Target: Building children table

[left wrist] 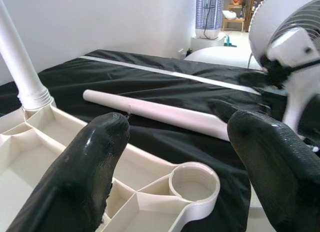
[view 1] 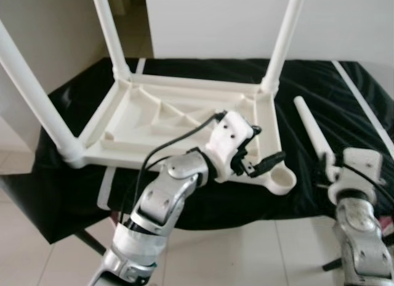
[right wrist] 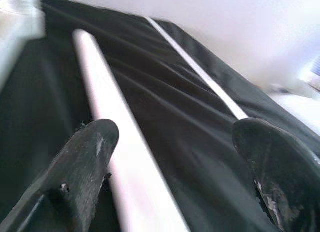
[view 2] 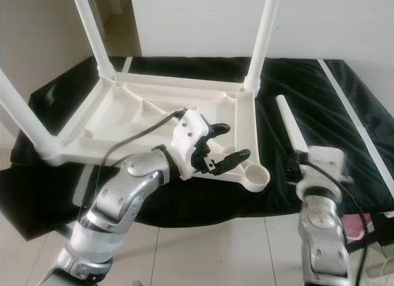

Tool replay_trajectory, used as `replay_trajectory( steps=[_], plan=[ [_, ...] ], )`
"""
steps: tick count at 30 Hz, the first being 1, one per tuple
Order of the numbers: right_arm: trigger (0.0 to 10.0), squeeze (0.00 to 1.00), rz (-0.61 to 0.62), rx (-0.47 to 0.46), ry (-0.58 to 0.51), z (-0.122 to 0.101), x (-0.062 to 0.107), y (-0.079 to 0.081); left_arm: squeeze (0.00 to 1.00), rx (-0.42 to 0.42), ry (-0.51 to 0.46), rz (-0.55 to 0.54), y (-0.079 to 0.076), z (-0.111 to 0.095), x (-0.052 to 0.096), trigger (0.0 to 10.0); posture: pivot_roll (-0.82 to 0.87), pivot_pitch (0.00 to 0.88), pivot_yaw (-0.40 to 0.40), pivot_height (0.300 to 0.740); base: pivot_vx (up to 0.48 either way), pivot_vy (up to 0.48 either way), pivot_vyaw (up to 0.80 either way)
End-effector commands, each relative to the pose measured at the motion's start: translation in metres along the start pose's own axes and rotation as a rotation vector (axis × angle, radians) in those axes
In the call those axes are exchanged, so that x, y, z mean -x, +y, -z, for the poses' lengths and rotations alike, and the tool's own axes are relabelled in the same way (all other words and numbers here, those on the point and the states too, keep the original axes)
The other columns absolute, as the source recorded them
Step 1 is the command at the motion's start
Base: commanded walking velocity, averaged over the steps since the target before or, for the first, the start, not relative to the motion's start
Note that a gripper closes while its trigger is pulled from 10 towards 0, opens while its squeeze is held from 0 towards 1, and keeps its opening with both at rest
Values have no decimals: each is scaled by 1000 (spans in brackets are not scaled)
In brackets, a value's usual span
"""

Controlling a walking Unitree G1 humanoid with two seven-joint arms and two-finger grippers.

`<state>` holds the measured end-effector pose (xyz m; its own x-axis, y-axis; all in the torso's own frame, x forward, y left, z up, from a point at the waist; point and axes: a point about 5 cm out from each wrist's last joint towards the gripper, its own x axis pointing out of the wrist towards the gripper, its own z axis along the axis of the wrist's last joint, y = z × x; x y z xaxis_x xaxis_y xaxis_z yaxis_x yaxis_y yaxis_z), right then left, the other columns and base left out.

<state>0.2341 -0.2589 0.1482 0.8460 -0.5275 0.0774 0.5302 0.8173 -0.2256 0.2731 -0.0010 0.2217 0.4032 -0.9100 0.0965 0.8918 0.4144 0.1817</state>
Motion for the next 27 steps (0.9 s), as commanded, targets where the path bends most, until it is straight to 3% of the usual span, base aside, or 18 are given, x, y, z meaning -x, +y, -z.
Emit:
replay_trajectory(
  steps=[1, 16, 27],
  plan=[
    [10000, 0, 55, 15, -20, -2, 4, -6, 0, -4, -16, -7, 0, -4, 0, 10000, -93, 68, -2, 740, 0, 0, 0],
    [10000, 0, 219, -2, -18, 6, 34, -29, 0, -1, -19, 3, -2, -5, 0, 10000, -97, 75, -5, 740, 0, 0, 0],
    [10000, 0, 211, -53, 54, 20, 48, -30, 0, 3, -24, 4, -3, -6, 0, 10000, -101, 77, -4, 740, 0, 0, 0]
  ],
)
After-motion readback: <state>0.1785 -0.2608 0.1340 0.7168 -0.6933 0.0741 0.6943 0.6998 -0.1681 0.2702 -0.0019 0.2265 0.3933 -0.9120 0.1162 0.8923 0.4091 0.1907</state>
